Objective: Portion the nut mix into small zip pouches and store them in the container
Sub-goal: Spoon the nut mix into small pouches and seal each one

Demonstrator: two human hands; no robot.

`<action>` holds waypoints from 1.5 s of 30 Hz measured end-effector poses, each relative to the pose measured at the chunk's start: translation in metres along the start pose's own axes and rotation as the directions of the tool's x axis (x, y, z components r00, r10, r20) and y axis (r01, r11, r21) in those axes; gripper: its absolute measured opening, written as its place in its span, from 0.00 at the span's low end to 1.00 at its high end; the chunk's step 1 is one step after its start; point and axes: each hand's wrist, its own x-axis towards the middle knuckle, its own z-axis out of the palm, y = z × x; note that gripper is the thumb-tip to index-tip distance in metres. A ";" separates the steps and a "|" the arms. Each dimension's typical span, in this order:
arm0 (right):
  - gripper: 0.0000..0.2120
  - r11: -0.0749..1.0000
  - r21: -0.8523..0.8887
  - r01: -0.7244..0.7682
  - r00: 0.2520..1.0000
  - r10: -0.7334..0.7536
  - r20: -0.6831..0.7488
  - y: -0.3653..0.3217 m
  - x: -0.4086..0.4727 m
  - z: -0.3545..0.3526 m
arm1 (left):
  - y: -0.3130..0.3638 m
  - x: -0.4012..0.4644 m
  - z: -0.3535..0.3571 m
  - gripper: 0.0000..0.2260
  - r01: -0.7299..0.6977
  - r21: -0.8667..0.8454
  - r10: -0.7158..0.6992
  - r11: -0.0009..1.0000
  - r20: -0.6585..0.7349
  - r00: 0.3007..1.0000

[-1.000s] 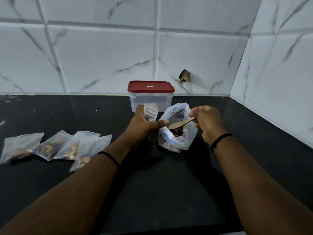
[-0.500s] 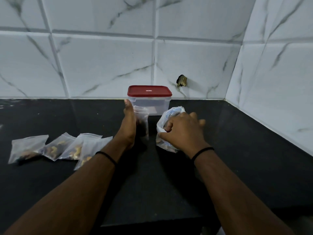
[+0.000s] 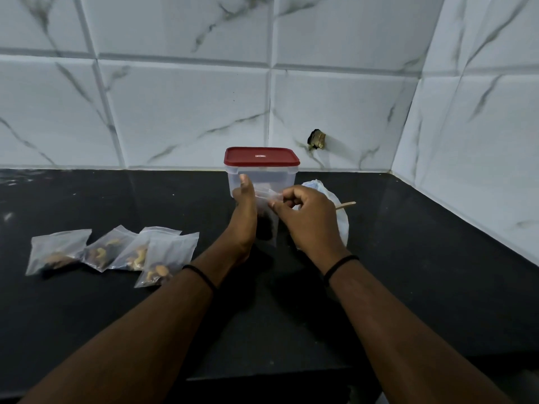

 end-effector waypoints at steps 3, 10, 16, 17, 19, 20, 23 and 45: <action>0.03 0.998 0.051 -0.036 0.997 0.039 -0.061 0.003 0.003 -0.002 | 0.002 0.001 0.000 0.34 -0.007 -0.037 0.003 0.999 -0.099 0.995; 0.06 0.968 0.211 -0.138 0.986 0.155 -0.064 0.008 0.010 -0.010 | -0.002 0.008 -0.010 0.05 -0.130 0.040 0.136 0.991 -0.214 0.967; 0.05 0.951 0.260 -0.167 0.981 0.187 -0.053 0.009 0.010 -0.010 | 0.002 0.004 -0.011 0.04 -0.125 -0.034 0.113 0.992 -0.247 0.962; 0.04 0.946 0.273 -0.172 0.980 0.193 -0.053 0.010 0.011 -0.010 | 0.002 0.005 -0.012 0.03 -0.111 -0.050 0.094 0.993 -0.257 0.962; 0.04 0.940 0.289 -0.178 0.978 0.202 -0.055 0.012 0.012 -0.011 | 0.001 0.006 -0.014 0.02 -0.087 -0.081 0.062 0.993 -0.268 0.961; 0.04 0.944 0.279 -0.176 0.978 0.200 -0.060 0.013 0.012 -0.012 | 0.001 0.006 -0.015 0.01 -0.073 -0.096 0.045 0.993 -0.269 0.962; 0.05 0.958 0.237 -0.161 0.981 0.183 -0.071 0.016 0.014 -0.013 | -0.001 0.008 -0.018 0.01 -0.035 -0.135 -0.003 0.990 -0.270 0.963; 0.06 0.977 0.192 -0.092 0.994 0.079 0.077 0.019 0.015 -0.010 | -0.001 0.005 -0.012 0.05 -0.037 -0.070 0.015 0.997 -0.293 0.956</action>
